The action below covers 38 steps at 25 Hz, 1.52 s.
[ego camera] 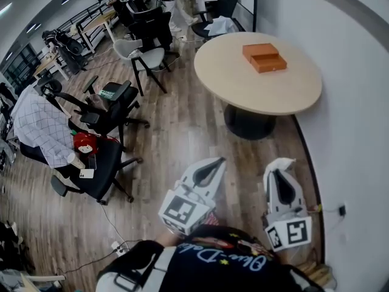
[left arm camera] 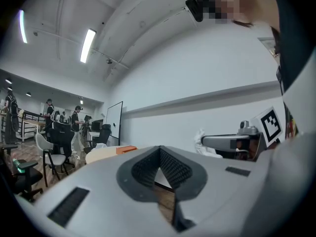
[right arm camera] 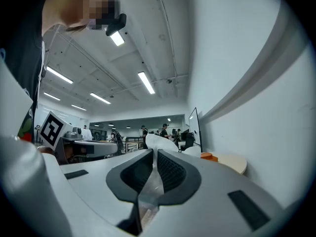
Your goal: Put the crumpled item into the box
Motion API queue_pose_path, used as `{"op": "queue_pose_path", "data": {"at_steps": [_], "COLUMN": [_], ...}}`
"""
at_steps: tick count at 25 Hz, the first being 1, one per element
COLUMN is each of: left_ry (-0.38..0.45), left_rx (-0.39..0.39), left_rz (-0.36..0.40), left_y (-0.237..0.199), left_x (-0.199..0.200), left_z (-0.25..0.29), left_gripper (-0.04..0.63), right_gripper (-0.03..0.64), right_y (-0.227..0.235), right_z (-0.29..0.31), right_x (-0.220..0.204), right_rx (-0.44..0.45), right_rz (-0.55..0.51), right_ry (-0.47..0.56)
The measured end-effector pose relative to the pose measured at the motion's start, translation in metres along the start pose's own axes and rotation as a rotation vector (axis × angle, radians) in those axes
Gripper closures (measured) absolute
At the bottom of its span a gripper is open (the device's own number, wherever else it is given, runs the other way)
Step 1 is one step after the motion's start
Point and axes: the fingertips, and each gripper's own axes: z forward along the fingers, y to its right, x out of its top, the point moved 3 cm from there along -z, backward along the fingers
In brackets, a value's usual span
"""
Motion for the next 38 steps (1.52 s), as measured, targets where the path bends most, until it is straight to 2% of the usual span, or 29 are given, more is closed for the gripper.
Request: {"op": "queue_pose_path", "data": {"at_steps": [7, 15, 30, 33, 38], "left_ry": [-0.016, 0.006, 0.019, 0.010, 0.014], "left_rx": [-0.009, -0.039, -0.015, -0.021, -0.045], "left_rz": [-0.027, -0.044, -0.056, -0.065, -0.082], "left_y": [-0.032, -0.069, -0.174, -0.189, -0.199], "left_x": [-0.008, -0.007, -0.013, -0.020, -0.024], "left_z": [0.015, 0.038, 0.042, 0.041, 0.048], "left_gripper": [0.603, 0.603, 0.603, 0.603, 0.603], "right_gripper": [0.592, 0.592, 0.591, 0.591, 0.591], "right_y": [0.000, 0.011, -0.025, -0.033, -0.032], "right_z": [0.034, 0.070, 0.180, 0.191, 0.199], "right_x": [0.000, 0.001, -0.007, -0.014, -0.016], "right_rx": [-0.011, -0.063, -0.024, -0.019, -0.057], "right_rz": [-0.027, -0.070, -0.078, -0.080, -0.047], "right_ry": [-0.019, -0.041, -0.052, -0.072, -0.080]}}
